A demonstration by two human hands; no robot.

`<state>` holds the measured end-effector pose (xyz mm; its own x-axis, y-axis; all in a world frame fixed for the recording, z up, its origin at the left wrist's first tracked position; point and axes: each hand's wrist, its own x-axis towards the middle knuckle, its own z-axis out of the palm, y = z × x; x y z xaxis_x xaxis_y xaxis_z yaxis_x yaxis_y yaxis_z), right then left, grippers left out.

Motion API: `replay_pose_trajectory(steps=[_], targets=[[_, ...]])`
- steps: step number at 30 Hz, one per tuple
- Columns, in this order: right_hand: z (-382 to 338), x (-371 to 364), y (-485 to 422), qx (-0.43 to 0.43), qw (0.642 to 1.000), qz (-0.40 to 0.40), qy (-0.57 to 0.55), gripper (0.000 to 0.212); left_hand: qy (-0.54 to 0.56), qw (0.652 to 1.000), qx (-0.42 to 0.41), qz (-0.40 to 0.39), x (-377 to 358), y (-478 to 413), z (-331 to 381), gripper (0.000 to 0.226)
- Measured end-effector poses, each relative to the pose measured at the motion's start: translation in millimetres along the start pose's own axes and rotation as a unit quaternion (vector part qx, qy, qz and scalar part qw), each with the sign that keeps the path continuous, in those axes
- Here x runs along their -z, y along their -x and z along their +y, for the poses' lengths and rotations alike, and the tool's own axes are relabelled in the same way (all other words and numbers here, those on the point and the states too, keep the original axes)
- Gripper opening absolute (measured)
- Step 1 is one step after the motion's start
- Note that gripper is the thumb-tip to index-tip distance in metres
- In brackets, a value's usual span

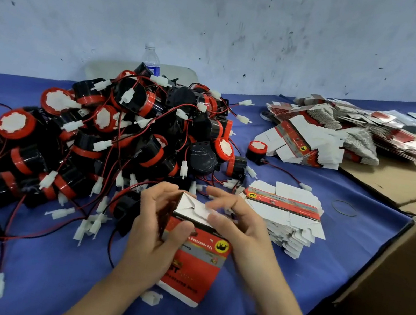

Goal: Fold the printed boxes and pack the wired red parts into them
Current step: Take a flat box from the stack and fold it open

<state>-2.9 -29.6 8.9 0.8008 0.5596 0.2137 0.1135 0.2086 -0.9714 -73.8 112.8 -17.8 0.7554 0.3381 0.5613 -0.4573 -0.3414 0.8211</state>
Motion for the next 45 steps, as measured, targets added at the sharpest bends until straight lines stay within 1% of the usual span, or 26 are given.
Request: replay_pose_trajectory(steps=[2,3,5,7,11,17,21,24,27,29,33,38,40,43,45], targets=[[-10.5,9.6,0.9,-0.057,0.996,-0.063,-0.036,0.031,-0.017,0.999,-0.045,-0.005,-0.4,0.8,1.3,0.047],[-14.0,13.2,1.5,-0.074,0.993,-0.083,-0.037,0.037,-0.023,0.998,-0.064,-0.005,-0.7,0.7,1.8,0.049],[-20.3,14.4,2.8,-0.083,0.991,-0.102,-0.023,0.04,-0.043,0.994,-0.103,0.002,-0.8,1.0,2.0,0.051],[-22.7,10.4,3.1,-0.071,0.993,-0.091,-0.004,0.039,-0.053,0.99,-0.129,0.013,-0.6,1.8,0.3,0.053],[-24.5,5.1,3.1,-0.074,0.995,-0.074,0.004,0.034,-0.039,0.99,-0.137,0.027,-1.0,2.6,-0.8,0.06],[-30.1,1.7,5.2,-0.065,0.996,-0.056,-0.011,0.033,-0.101,0.978,-0.183,0.019,-2.1,-0.6,9.0,0.073],[-31.6,-1.5,6.3,-0.049,0.998,-0.042,0.016,0.031,-0.154,0.969,-0.194,0.015,-5.7,-4.1,18.9,0.084],[-32.0,-3.0,8.6,-0.034,0.999,-0.038,0.012,0.027,-0.107,0.977,-0.185,0.02,-3.9,-2.5,18.2,0.079],[-29.9,-4.2,8.4,-0.034,0.999,-0.021,-0.011,0.02,-0.118,0.979,-0.167,0.022,-3.3,-4.3,22.7,0.096],[-28.0,-2.7,6.8,-0.052,0.997,-0.034,-0.047,0.023,-0.129,0.976,-0.175,0.013,-2.7,-6.3,26.3,0.099],[-27.7,2.9,5.5,-0.076,0.991,-0.071,-0.086,0.028,-0.126,0.975,-0.18,0.017,-2.4,-7.5,23.6,0.101],[-24.5,1.7,4.3,-0.034,0.997,-0.055,-0.041,0.019,-0.125,0.976,-0.175,0.011,-1.4,-3.9,15.5,0.099],[-25.1,1.9,3.5,-0.036,0.996,-0.059,-0.051,0.018,-0.127,0.976,-0.176,0.019,-0.1,-4.0,11.0,0.093],[-27.3,6.1,2.8,-0.057,0.994,-0.059,-0.078,0.021,-0.122,0.981,-0.149,0.023,1.3,-5.2,8.6,0.079],[-27.1,10.8,3.3,-0.076,0.994,-0.056,-0.047,0.029,-0.158,0.973,-0.168,0.019,1.9,-6.9,6.6,0.073]])
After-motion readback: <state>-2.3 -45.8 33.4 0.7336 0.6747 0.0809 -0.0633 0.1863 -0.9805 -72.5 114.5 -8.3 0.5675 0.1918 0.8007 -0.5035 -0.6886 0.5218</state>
